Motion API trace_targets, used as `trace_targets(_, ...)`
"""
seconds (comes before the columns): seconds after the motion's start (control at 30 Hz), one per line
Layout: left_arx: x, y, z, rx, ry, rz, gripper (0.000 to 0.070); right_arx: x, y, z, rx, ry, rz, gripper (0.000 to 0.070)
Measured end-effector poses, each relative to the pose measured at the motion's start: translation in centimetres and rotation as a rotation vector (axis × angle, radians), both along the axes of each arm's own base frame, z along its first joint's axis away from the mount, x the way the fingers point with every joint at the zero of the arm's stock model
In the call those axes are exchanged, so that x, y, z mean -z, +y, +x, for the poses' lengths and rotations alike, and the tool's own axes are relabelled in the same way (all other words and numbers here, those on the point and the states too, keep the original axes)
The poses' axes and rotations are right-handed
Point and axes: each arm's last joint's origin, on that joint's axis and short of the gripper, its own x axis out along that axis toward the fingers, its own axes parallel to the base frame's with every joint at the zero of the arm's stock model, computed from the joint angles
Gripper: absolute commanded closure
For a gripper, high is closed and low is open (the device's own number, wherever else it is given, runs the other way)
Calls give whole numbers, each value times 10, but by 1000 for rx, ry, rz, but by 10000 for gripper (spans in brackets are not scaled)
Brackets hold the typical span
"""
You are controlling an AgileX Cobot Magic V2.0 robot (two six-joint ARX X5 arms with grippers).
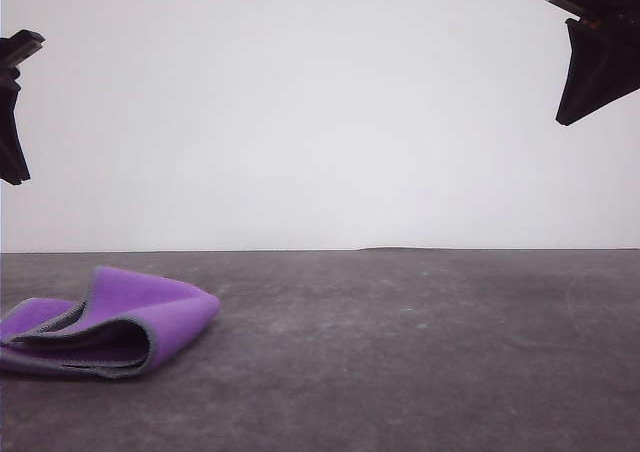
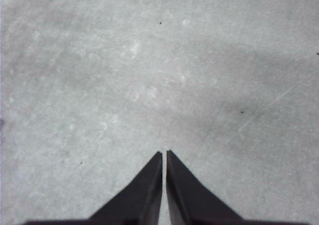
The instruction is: Fold clothes
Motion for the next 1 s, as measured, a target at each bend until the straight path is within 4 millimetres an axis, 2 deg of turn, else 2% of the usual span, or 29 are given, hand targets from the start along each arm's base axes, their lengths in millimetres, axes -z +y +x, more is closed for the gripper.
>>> trace_targets(0.17,-1,0,-1,-19,11,13,684,0,0,0,0,-1,0,692)
trace_targets(0.27,-7,2,-9,-90,-46,116,683,0,0,0,0,-1,0,692)
trace_targets(0.37,-18,0,-30,-164,-169,203,684,0,0,0,0,-1,0,692)
trace_targets(0.5,-26,-11,-70,-225,-382,284,683,0,0,0,0,-1,0,692)
trace_targets(0.7,8,-31,-131,-311,-549,407,683,0,0,0,0,-1,0,692)
trace_targets(0.87,37,-41,-180,-320,-656,394,683,0,0,0,-1,-2,0,692)
trace_targets(1.0,63,-41,-208,-345,-721,373,683,0,0,0,-1,-1,0,692)
